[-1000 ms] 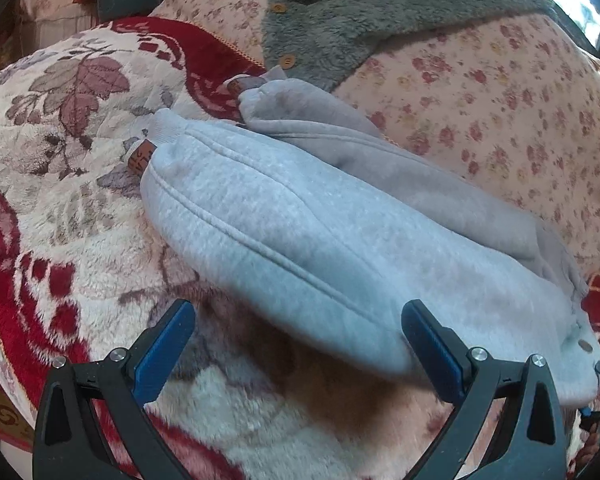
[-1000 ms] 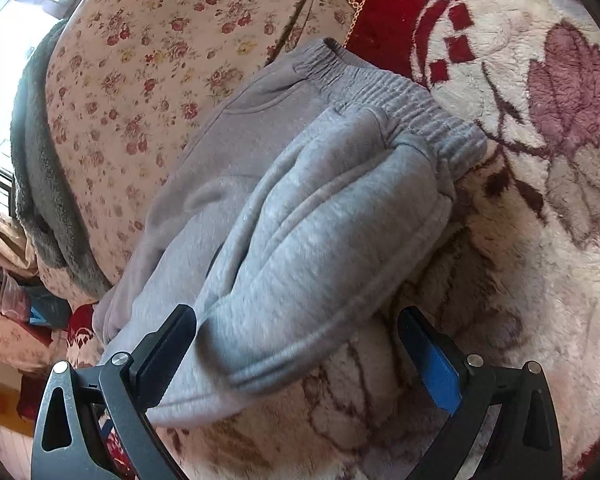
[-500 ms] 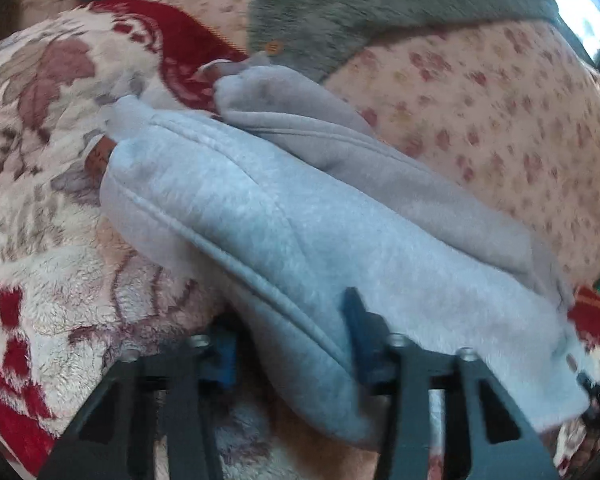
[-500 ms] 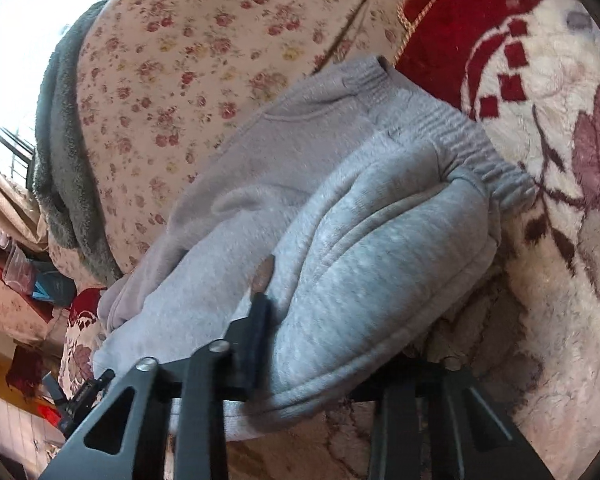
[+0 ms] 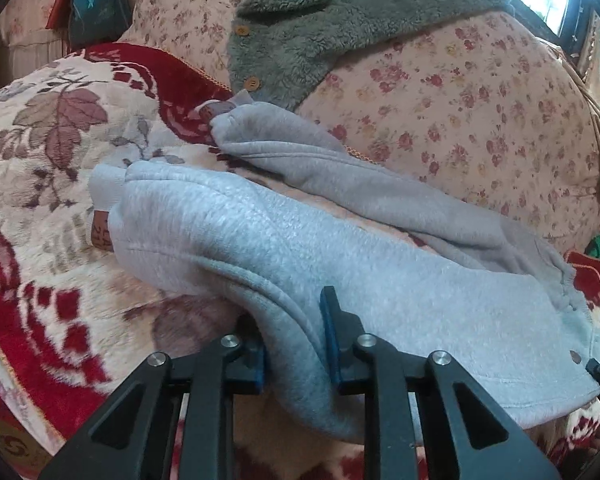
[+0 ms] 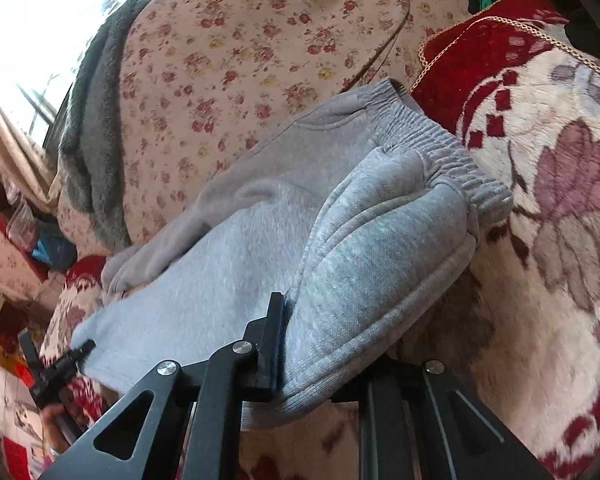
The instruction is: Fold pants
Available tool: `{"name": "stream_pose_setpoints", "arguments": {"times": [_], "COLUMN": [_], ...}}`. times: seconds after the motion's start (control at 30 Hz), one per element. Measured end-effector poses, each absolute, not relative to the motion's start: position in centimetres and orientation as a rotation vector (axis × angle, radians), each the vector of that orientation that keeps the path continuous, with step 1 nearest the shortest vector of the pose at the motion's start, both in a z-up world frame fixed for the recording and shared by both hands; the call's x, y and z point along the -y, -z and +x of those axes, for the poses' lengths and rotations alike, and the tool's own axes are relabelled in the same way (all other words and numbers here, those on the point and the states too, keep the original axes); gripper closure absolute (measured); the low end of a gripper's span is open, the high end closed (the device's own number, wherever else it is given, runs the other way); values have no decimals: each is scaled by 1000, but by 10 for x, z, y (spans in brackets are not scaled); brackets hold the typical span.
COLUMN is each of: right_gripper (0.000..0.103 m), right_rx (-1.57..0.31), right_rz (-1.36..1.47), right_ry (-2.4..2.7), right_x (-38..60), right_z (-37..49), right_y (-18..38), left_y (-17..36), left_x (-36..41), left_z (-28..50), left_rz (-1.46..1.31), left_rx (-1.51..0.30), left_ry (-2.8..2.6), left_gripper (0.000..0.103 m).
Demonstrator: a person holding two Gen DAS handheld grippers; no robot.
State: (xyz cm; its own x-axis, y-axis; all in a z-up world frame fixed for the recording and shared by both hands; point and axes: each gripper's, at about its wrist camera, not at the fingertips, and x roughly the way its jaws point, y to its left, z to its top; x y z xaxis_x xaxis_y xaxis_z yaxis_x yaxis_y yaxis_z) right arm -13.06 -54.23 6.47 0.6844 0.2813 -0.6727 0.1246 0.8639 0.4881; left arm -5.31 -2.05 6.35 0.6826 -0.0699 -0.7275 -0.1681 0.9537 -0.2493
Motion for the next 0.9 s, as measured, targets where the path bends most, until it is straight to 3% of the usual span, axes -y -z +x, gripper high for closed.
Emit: {"name": "stream_pose_setpoints", "arguments": {"times": [0.4,0.53,0.6,0.67,0.73,0.8,0.9], "right_gripper": [88,83,75,42,28,28,27], "right_rx": [-908,-934,-958,-975,-951,-938,-921], "right_rz": [519,581,604,616,635,621,628], "right_ry": [-127,-103,-89,-56,-41,-23,11], "right_x": [517,525,530,540,550,558,572], "right_z": [-184,-180,-179,-182,-188,-193,-198], "right_y": [-44,-36,-36,-38,-45,-52,-62], "left_y": [-43,-38,-39,-42,-46,-47,-46], "left_x": [6,-2,-8,-17,-27,-36,-52], "left_z": [-85,-90,-92,-97,-100,-102,-99], "left_rz": [-287,-352,-379,-403,-427,-447,-501], "left_rx": [-837,-828,-822,-798,-780,-770,-772], "left_ry": [-94,-105,-123,-146,-157,-176,-204], "left_gripper": [81,73,62,54,45,38,37]}}
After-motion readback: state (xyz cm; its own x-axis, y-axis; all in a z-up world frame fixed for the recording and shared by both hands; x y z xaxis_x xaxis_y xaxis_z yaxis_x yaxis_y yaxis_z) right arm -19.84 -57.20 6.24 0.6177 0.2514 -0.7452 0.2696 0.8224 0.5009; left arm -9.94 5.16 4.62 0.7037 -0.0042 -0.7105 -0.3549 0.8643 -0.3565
